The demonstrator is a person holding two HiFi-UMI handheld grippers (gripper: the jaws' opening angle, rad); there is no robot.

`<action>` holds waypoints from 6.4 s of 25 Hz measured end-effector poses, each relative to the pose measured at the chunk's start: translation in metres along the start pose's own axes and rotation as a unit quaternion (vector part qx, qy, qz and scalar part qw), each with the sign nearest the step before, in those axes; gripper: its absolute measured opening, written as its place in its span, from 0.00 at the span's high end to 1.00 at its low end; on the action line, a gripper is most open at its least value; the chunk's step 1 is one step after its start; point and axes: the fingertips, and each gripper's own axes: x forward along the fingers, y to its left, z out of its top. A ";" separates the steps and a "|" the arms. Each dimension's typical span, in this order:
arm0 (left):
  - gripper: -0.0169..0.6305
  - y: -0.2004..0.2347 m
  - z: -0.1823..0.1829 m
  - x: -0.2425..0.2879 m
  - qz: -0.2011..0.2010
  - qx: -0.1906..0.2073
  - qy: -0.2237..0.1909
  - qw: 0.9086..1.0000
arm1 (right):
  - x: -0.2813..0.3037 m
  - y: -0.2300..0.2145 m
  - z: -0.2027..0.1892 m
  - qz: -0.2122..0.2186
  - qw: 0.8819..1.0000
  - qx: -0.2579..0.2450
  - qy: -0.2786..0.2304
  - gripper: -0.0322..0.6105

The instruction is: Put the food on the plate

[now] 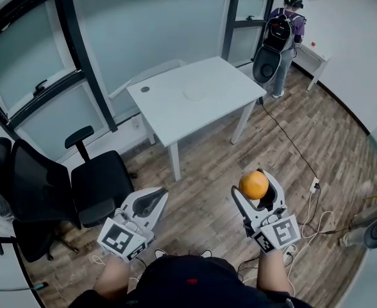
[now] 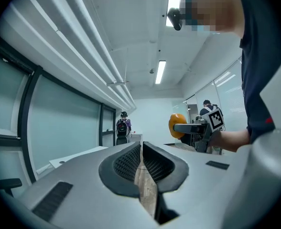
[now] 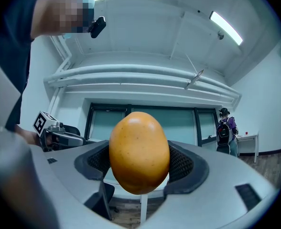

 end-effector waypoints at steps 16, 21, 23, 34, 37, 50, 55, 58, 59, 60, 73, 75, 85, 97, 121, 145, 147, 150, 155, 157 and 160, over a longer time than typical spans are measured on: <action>0.92 -0.101 -0.026 0.107 -0.042 0.025 0.068 0.996 | -0.100 -0.128 -0.043 -0.047 0.995 0.085 -0.004 0.41; 0.92 -0.102 -0.029 0.143 -0.043 0.026 0.072 0.996 | -0.113 -0.155 -0.057 -0.061 0.994 0.090 0.006 0.41; 0.92 -0.101 -0.032 0.160 -0.047 0.031 0.073 0.996 | -0.118 -0.169 -0.063 -0.074 0.993 0.089 0.008 0.41; 0.92 -0.032 -0.049 0.256 -0.089 0.009 0.065 0.994 | -0.047 -0.238 -0.088 -0.118 0.990 0.076 0.034 0.41; 0.92 0.014 -0.052 0.277 -0.089 -0.002 0.060 0.994 | 0.002 -0.254 -0.096 -0.121 0.989 0.067 0.050 0.41; 0.92 0.221 -0.063 0.310 -0.038 -0.043 0.050 0.997 | 0.233 -0.259 -0.117 -0.050 0.994 0.045 0.082 0.41; 0.92 0.278 -0.077 0.310 -0.016 -0.052 0.052 0.997 | 0.298 -0.255 -0.139 -0.023 0.994 0.054 0.094 0.41; 0.92 0.301 -0.081 0.324 -0.002 -0.061 0.051 0.997 | 0.331 -0.267 -0.148 -0.004 0.994 0.060 0.097 0.41; 0.92 0.307 -0.080 0.330 0.003 -0.061 0.053 0.997 | 0.340 -0.272 -0.152 0.002 0.993 0.061 0.099 0.41; 0.92 0.313 -0.080 0.335 0.009 -0.059 0.056 0.997 | 0.350 -0.279 -0.156 0.007 0.993 0.064 0.100 0.41; 0.92 0.391 -0.069 0.472 0.135 -0.084 0.073 0.985 | 0.505 -0.414 -0.225 0.113 0.977 0.103 0.148 0.41; 0.92 0.400 -0.075 0.487 0.148 -0.084 0.081 0.982 | 0.529 -0.429 -0.247 0.124 0.973 0.100 0.169 0.41; 0.92 0.432 -0.122 0.471 0.240 -0.138 0.104 0.955 | 0.648 -0.420 -0.371 0.184 0.940 0.035 0.286 0.41; 0.92 0.472 -0.149 0.421 0.273 -0.161 0.121 0.941 | 0.725 -0.382 -0.505 0.178 0.885 -0.056 0.426 0.41; 0.92 0.470 -0.135 0.401 0.245 -0.150 0.109 0.952 | 0.703 -0.389 -0.408 0.131 0.934 0.028 0.332 0.37; 0.92 0.449 -0.004 0.447 0.110 -0.022 -0.021 0.993 | 0.565 -0.364 -0.096 0.110 0.993 -0.047 0.023 0.90; 0.92 0.449 0.001 0.446 0.110 -0.016 -0.025 0.994 | 0.559 -0.355 -0.085 0.123 0.991 -0.043 0.014 0.90; 0.92 0.446 0.005 0.443 0.107 -0.016 -0.032 0.994 | 0.549 -0.349 -0.080 0.129 0.990 -0.046 0.027 0.90; 0.92 0.444 0.005 0.442 0.100 -0.020 -0.038 0.994 | 0.534 -0.357 -0.087 0.112 0.991 -0.053 0.042 0.90; 0.92 0.444 0.001 0.441 0.098 -0.025 -0.037 0.994 | 0.532 -0.354 -0.083 0.110 0.992 -0.049 0.033 0.90; 0.92 0.441 -0.001 0.439 0.096 -0.029 -0.039 0.994 | 0.528 -0.347 -0.079 0.117 0.992 -0.046 0.024 0.90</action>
